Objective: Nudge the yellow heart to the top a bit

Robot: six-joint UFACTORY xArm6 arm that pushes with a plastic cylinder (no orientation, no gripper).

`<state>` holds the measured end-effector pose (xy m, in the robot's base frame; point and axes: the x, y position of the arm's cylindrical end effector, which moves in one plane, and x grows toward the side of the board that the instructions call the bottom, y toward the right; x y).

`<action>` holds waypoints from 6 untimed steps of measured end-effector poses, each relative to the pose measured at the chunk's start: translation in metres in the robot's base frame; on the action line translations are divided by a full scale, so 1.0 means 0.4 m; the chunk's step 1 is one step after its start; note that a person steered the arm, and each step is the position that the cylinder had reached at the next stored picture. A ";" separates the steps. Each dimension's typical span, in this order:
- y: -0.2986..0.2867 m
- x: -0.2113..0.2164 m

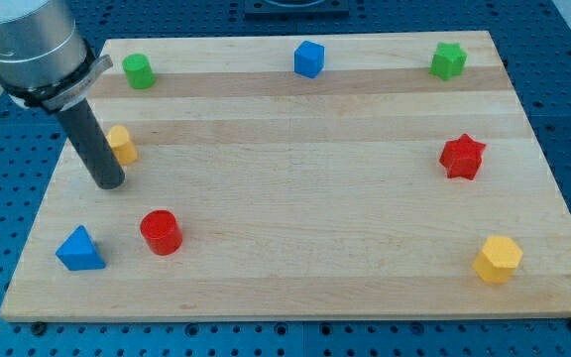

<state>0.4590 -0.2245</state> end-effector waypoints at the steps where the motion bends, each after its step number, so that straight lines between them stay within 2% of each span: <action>1: 0.000 -0.033; 2: 0.000 -0.031; 4: 0.005 0.143; 6: 0.088 0.160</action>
